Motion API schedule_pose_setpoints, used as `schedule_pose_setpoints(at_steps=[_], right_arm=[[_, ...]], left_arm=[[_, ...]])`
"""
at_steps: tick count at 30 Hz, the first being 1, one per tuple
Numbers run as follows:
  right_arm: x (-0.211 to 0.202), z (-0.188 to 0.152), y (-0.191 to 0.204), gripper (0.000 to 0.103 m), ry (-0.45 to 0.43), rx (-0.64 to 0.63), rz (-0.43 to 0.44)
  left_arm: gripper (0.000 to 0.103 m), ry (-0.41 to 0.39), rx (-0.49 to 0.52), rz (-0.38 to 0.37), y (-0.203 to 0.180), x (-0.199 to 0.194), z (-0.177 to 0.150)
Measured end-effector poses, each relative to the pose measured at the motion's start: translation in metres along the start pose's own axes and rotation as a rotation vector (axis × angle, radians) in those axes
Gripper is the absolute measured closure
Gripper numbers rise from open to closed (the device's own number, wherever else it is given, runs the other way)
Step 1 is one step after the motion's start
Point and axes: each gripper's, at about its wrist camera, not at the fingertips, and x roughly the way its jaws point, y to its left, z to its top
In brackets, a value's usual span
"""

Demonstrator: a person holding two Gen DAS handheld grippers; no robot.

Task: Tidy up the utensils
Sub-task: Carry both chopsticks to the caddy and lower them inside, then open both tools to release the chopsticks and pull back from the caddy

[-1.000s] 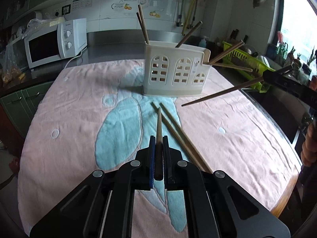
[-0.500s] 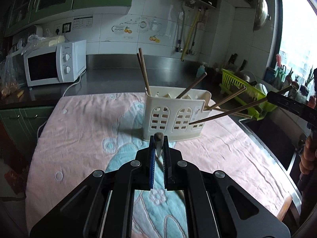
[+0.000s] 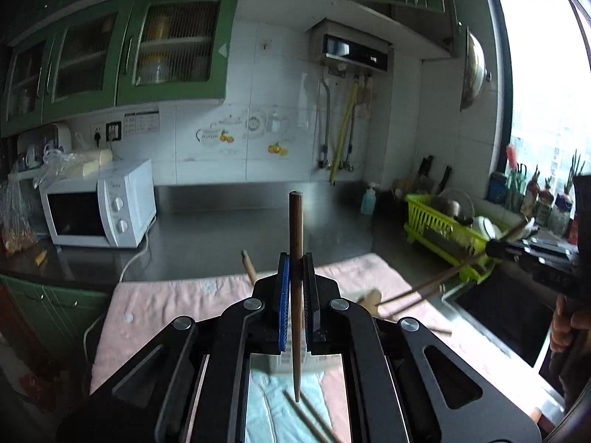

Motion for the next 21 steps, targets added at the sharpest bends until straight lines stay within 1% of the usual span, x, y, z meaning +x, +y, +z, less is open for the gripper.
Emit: schedule_pose_setpoints(at_steps=[2,5,10,14,17,21], right_arm=[[0.000,0.004,-0.003,0.097,-0.006,-0.002,-0.008],[0.010,0.009,-0.005,0.097,0.015,-0.019,-0.025],[0.032,0.006,-0.008,0.097,0.055,-0.022,-0.022],[0.049,-0.002,-0.007,0.096,0.093,-0.027,-0.007],[0.061,-0.006,-0.005,0.096,0.120,-0.033,-0.001],[0.077,-0.009,0.000,0.096,0.160,-0.045,0.002]], left_arm=[[0.098,-0.035,-0.001,0.014,-0.002,0.005,0.013],[0.098,-0.078,-0.015,0.029,-0.003,0.017,0.029],[0.098,-0.119,-0.035,0.039,-0.006,0.043,0.043],[0.098,-0.098,-0.027,0.056,-0.007,0.069,0.043],[0.098,-0.053,-0.037,0.061,-0.004,0.087,0.036],[0.097,-0.006,-0.054,0.058,0.002,0.102,0.025]])
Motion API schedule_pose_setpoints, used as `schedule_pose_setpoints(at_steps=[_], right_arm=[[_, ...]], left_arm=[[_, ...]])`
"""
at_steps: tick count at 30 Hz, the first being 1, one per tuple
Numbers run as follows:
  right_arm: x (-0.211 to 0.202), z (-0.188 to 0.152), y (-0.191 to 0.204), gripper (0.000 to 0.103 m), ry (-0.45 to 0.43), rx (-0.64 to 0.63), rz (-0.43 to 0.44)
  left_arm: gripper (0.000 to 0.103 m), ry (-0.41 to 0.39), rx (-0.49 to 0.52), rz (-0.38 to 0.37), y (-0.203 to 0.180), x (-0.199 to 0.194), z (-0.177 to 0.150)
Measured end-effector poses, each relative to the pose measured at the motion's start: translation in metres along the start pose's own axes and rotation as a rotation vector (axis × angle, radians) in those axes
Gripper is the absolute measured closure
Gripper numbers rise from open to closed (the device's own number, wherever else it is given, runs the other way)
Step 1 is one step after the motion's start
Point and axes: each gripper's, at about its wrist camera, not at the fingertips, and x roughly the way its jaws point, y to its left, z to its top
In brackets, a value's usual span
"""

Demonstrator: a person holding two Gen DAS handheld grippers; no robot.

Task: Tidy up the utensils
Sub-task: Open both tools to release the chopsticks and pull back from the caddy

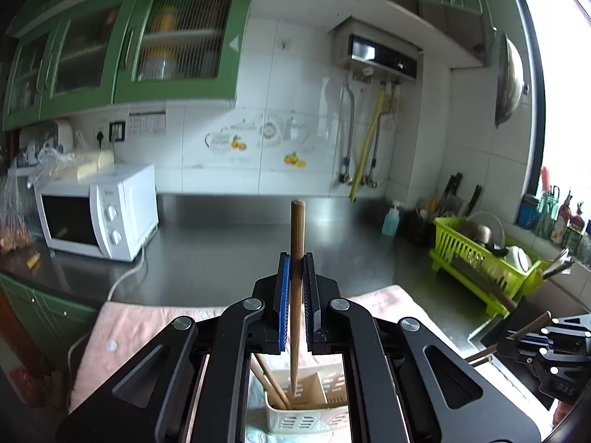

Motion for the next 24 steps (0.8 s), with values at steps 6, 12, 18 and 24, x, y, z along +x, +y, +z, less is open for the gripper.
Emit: schedule_pose_setpoints(at_steps=[6,12,18,24], right_arm=[[0.019,-0.003,0.004,0.092,0.042,-0.003,0.008],[0.009,-0.006,0.006,0.059,-0.010,-0.006,-0.030],[-0.026,-0.031,0.016,0.046,-0.085,-0.021,-0.051],[-0.041,-0.088,0.046,0.040,-0.074,-0.045,-0.027]], left_arm=[[0.097,0.048,-0.002,-0.001,0.005,0.013,-0.014],[0.089,0.038,0.013,-0.013,0.005,0.000,-0.021],[0.057,0.024,0.009,0.005,0.009,-0.039,-0.040],[0.032,0.028,0.023,0.072,0.015,-0.084,-0.074]])
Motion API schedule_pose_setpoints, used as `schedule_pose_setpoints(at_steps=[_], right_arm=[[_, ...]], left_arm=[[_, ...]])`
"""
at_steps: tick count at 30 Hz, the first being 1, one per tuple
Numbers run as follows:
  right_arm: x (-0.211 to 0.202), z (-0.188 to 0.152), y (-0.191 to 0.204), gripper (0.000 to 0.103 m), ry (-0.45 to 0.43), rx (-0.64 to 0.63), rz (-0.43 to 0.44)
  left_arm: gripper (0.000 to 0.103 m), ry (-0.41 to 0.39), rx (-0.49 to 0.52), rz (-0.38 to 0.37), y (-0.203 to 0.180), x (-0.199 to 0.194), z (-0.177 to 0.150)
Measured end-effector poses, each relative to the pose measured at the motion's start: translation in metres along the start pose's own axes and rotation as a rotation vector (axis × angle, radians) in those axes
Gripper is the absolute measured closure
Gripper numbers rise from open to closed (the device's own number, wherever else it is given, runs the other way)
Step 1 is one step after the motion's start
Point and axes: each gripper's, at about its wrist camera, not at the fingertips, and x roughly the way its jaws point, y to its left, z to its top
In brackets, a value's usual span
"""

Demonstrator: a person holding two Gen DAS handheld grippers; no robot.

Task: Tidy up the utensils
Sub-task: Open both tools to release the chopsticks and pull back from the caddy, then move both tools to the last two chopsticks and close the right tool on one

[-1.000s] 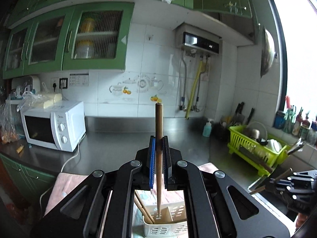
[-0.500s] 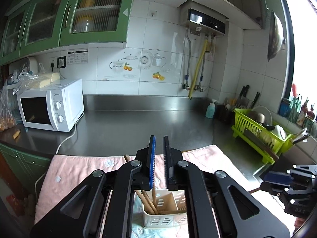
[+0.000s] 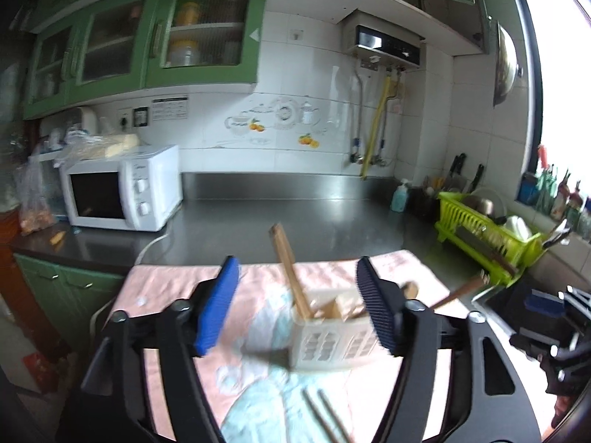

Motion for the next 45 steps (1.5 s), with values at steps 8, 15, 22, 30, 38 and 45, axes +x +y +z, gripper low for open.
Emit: schedule_pose_setpoints(at_steps=[8,15,22,30,38,45], right_arm=[[0.024,-0.082,0.046,0.044,0.146,0.056,0.080],[0.058,-0.123,0.072,0.059,0.272,0.100,0.111],[0.083,-0.136,0.087,0.078,0.345,0.101,0.127],[0.099,-0.144,0.092,0.084,0.399,0.107,0.128],[0.101,-0.144,0.095,0.096,0.406,0.081,0.106],[0.094,-0.147,0.081,0.097,0.398,0.106,0.104]], left_arm=[[0.009,0.030,0.012,0.090,0.018,-0.047,-0.057],[0.005,0.065,-0.036,0.146,0.038,-0.069,-0.095],[0.005,0.116,-0.076,0.185,0.054,-0.072,-0.125],[0.005,0.160,-0.080,0.195,0.059,-0.067,-0.145],[0.005,0.202,-0.077,0.177,0.049,-0.062,-0.158],[0.005,0.276,-0.045,0.128,0.023,-0.051,-0.180]])
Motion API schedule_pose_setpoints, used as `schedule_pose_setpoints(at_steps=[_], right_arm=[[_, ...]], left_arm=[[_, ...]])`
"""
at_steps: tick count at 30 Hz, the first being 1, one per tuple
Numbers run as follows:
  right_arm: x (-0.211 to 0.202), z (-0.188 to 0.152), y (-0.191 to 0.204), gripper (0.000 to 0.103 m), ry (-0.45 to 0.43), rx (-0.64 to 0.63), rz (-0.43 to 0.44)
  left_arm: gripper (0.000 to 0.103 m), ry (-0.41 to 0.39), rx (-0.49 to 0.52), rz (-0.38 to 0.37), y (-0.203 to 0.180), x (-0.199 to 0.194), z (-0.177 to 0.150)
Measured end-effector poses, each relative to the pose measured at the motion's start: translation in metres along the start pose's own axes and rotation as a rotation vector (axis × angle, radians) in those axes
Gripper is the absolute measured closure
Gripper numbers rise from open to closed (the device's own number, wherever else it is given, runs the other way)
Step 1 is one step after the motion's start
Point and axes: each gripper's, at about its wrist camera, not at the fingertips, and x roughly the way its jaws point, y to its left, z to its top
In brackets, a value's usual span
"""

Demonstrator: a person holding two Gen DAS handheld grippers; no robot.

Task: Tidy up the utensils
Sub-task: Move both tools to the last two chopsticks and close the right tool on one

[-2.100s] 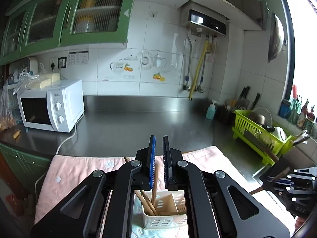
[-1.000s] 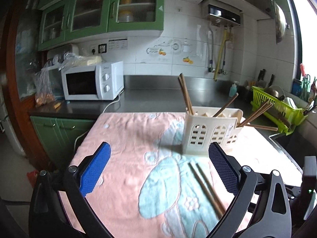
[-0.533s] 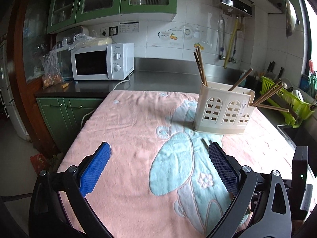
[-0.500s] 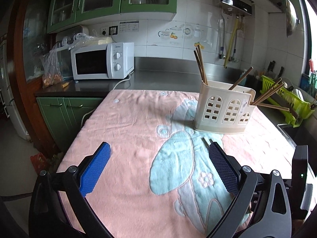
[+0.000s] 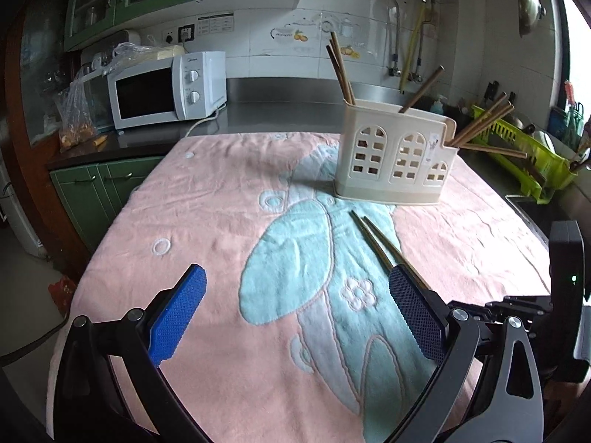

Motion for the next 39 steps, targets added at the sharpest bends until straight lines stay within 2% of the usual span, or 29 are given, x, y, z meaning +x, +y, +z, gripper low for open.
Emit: schedule_pose_setpoints(at_steps=[9,14,17,19,23,26,33,37,39], right_arm=[[-0.017,-0.013,-0.030,0.097,-0.012,0.035,0.000],[-0.025,-0.020,-0.045,0.097,-0.020,0.051,0.000],[-0.029,-0.023,-0.053,0.097,-0.025,0.062,-0.004],[-0.030,-0.024,-0.057,0.097,-0.026,0.071,-0.002],[-0.031,-0.027,-0.062,0.097,-0.027,0.087,0.005],[-0.029,-0.028,-0.061,0.096,-0.025,0.089,0.007],[-0.029,-0.029,-0.061,0.096,-0.022,0.090,0.006],[-0.027,-0.030,-0.060,0.096,-0.024,0.088,-0.001],[-0.026,-0.030,-0.059,0.096,-0.025,0.086,-0.005]], left_arm=[[0.007,0.108,0.053,-0.058,-0.051,0.022,-0.030],[0.018,0.166,0.032,-0.082,-0.069,0.038,-0.039],[0.030,0.213,0.010,-0.087,-0.076,0.052,-0.041],[0.043,0.230,0.007,-0.090,-0.081,0.059,-0.042],[0.055,0.243,0.051,-0.093,-0.095,0.066,-0.042],[0.069,0.259,0.073,-0.091,-0.103,0.071,-0.043],[0.085,0.250,0.103,-0.041,-0.104,0.073,-0.042],[0.094,0.255,0.088,-0.061,-0.097,0.072,-0.039],[0.094,0.261,0.073,-0.064,-0.092,0.073,-0.038]])
